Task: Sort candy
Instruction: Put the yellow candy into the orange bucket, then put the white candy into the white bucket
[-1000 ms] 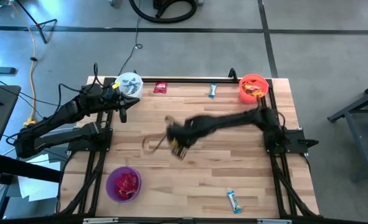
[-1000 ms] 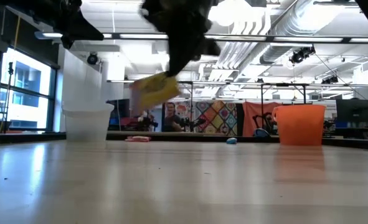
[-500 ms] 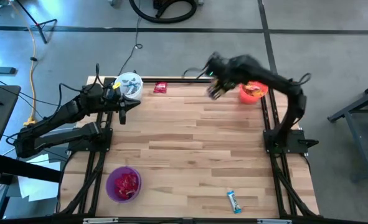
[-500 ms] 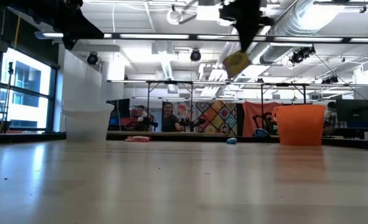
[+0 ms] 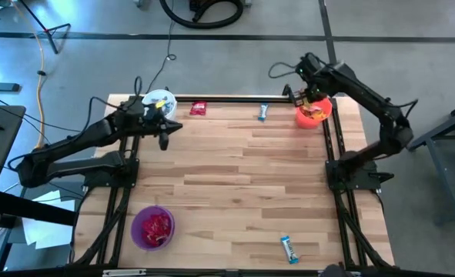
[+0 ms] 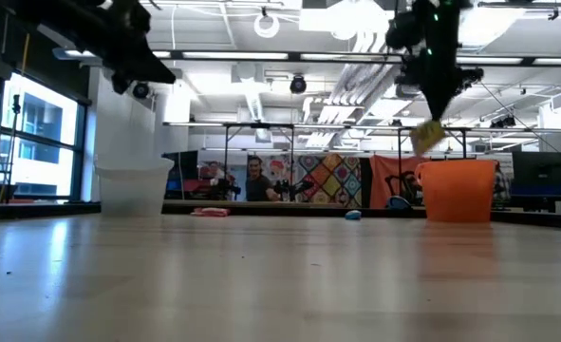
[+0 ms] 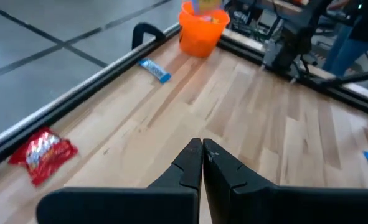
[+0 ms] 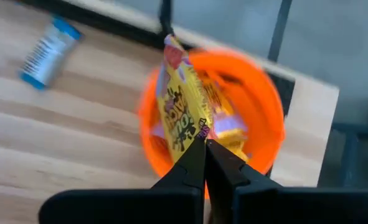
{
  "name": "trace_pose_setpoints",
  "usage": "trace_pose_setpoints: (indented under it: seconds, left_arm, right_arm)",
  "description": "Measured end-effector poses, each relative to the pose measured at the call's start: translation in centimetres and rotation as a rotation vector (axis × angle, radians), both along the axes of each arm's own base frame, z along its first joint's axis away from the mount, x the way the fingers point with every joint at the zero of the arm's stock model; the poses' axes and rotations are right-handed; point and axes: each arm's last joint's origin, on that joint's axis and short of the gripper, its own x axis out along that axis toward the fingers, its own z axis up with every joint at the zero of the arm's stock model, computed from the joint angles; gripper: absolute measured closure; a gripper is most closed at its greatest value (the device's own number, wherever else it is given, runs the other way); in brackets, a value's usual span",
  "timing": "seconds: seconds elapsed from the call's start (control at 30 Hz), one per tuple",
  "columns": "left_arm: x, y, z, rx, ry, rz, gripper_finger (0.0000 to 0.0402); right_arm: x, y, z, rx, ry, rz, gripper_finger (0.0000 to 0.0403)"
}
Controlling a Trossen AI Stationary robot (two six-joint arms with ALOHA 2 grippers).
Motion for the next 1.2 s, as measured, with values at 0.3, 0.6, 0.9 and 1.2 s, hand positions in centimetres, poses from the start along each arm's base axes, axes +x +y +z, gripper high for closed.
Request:
trace_pose_setpoints:
  seconds: [0.3, 0.6, 0.9, 1.2]
  left_arm:
    - [2.4, 1.4, 1.0, -0.010, 0.016, 0.002, 0.0401]
    - [5.2, 3.1, 1.8, -0.040, 0.048, 0.030, 0.0401]
    - [8.8, 5.2, 0.1, -0.089, 0.111, 0.070, 0.0401]
    - [11.0, 7.6, -1.9, -0.124, 0.143, 0.081, 0.0401]
  right_arm:
    - [-1.7, -0.4, -6.5, 0.019, 0.079, -0.154, 0.0403]
    - [-2.1, -1.0, -6.3, 0.014, 0.059, -0.136, 0.0344]
    - [-1.7, -1.6, -3.3, -0.076, 0.007, -0.099, 0.0278]
    - [1.9, -1.6, -0.3, -0.143, -0.374, 0.029, 0.0276]
